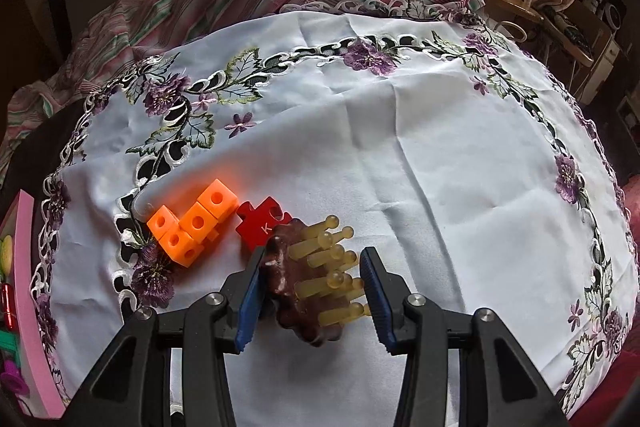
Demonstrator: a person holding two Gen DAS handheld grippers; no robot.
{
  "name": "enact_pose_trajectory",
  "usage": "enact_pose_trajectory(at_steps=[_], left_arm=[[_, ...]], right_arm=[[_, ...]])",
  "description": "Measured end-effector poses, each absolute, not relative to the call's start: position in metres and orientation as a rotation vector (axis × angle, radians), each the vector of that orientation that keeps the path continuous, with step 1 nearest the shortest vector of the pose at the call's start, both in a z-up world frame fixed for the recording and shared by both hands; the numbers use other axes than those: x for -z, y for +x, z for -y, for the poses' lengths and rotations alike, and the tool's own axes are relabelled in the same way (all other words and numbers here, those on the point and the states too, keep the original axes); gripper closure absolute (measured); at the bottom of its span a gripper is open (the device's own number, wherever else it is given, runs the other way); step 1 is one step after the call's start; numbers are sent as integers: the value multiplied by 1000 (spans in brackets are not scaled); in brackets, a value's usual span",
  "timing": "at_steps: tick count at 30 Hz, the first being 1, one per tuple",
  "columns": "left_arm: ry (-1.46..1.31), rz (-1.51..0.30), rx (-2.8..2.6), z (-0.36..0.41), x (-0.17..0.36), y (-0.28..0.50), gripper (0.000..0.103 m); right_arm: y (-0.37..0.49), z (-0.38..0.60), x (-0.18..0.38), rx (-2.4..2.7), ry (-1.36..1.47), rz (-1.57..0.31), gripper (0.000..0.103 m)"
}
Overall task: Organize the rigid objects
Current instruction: 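Lift the yellow-orange piece and carry it toward the tray with the left tool, then lower the yellow-orange piece into the tray and open the left tool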
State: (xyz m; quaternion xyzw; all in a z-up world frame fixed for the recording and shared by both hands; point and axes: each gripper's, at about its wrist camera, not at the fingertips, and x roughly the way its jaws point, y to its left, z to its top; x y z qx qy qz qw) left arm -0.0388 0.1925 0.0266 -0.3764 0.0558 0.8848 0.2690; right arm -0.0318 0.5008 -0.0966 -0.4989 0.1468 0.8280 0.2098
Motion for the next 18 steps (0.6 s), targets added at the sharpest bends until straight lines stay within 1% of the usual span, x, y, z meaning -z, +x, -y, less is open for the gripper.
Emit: enact_pose_trajectory(at_steps=[8,11,18], left_arm=[[-1004,-128,-2467,-146,-31,-20,78],[-1020,-107,-2491,-129,-28,-16,78],[-1073,-68,-2514,-101,-13,-11,78]], right_arm=[[-31,-498,97,-2314,-1374,-376,57],[-32,-497,100,-2288,-1385,-338,59],[-29,-502,100,-2292,-1369,-380,59]])
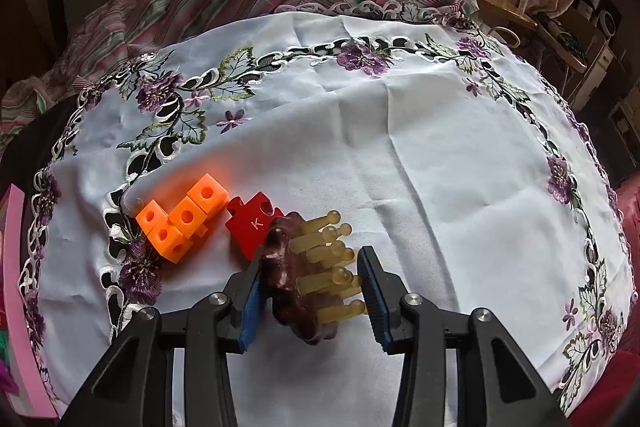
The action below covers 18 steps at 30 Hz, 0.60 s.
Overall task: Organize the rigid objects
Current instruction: 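Lower the yellow-orange piece into the tray and open the left tool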
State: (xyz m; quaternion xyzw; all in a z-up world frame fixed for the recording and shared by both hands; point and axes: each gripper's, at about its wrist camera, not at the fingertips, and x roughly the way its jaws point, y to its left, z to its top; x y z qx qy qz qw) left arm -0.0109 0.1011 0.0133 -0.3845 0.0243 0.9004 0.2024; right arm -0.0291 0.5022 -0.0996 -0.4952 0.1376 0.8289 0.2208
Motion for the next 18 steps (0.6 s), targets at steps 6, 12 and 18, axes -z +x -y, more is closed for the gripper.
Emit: enact_pose_trajectory(at_steps=[6,12,18], left_arm=[[-1117,-54,-2529,-88,0,-9,78],[-1152,-57,-2534,-81,12,-8,78],[-1185,-40,-2536,-68,20,-8,78]], right_arm=[[-29,-504,100,-2289,-1367,-395,59],[-28,-506,102,-2286,-1368,-423,59],[-26,-513,106,-2258,-1373,-475,59]])
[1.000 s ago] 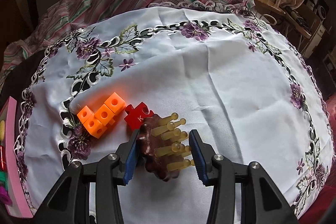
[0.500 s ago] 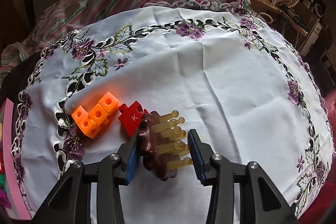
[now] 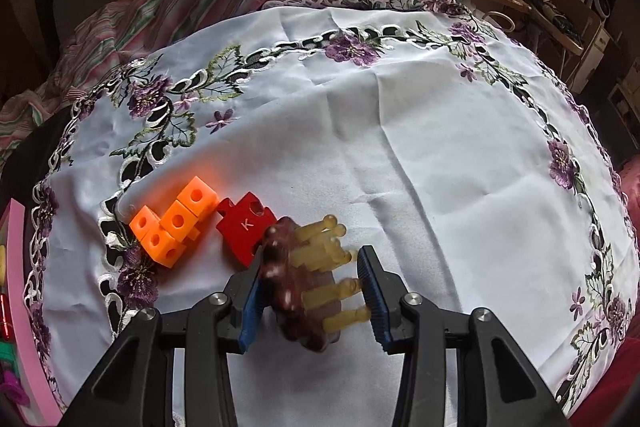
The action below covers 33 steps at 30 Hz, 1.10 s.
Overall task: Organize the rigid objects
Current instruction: 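Lower the yellow-orange piece into the tray and open the left tool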
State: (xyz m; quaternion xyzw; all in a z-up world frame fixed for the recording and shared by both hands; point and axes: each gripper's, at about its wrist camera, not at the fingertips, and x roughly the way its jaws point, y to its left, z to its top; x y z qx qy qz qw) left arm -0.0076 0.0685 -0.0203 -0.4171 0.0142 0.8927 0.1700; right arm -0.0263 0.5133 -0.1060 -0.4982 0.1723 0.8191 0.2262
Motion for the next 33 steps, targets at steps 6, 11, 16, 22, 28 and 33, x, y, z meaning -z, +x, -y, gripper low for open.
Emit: enact_pose_trajectory(at_steps=[6,11,16,22,28,33], left_arm=[[-1205,-21,-2545,-54,24,-5,78],[-1237,102,-2486,-34,26,-5,78],[-1271,191,-2419,-26,32,-5,78],[-1279,211,-2347,-48,31,-21,78],[-1306,240,-2314,-83,34,-67,78],[-1355,190,-2355,-106,45,-107,78]], right_arm=[[-26,-513,105,-2259,-1369,-470,59],[-26,-510,103,-2262,-1375,-435,59],[-26,-510,102,-2261,-1381,-423,59],[-28,-509,102,-2265,-1385,-418,59],[-28,-508,102,-2266,-1387,-408,59],[-28,-508,102,-2266,-1391,-396,59]])
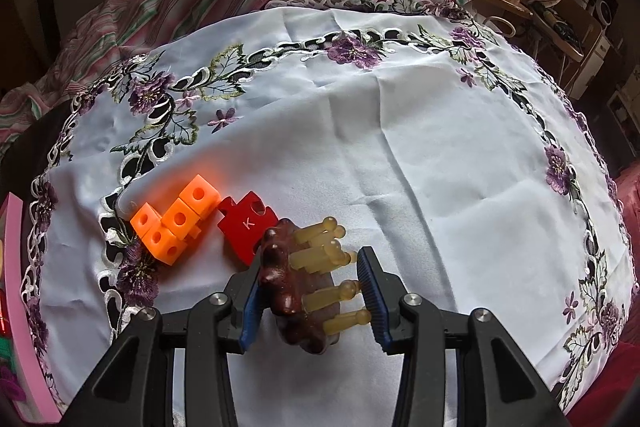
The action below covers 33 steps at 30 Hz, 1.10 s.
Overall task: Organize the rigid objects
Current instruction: 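Lower the yellow-orange piece into the tray and open the left tool, then pull the open left tool back from the tray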
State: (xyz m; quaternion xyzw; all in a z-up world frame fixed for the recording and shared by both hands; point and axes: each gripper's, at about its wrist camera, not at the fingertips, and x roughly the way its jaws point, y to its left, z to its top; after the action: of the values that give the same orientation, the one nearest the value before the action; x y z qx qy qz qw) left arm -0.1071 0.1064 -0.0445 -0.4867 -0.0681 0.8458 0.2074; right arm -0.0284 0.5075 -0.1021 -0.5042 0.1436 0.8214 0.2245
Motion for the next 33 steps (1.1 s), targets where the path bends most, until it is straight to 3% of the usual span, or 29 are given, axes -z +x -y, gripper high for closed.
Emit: enact_pose_trajectory(at_steps=[6,12,17,33], left_arm=[[-1480,124,-2383,-120,74,-145,77],[-1434,13,-2412,-125,78,-143,71],[-1358,-37,-2454,-122,67,-126,62],[-1130,-100,-2615,-95,14,-47,53]], right_arm=[[-29,-509,102,-2267,-1392,-404,59],[-31,-509,102,-2268,-1397,-398,59],[-31,-509,102,-2267,-1396,-402,59],[-26,-512,99,-2259,-1371,-404,59]])
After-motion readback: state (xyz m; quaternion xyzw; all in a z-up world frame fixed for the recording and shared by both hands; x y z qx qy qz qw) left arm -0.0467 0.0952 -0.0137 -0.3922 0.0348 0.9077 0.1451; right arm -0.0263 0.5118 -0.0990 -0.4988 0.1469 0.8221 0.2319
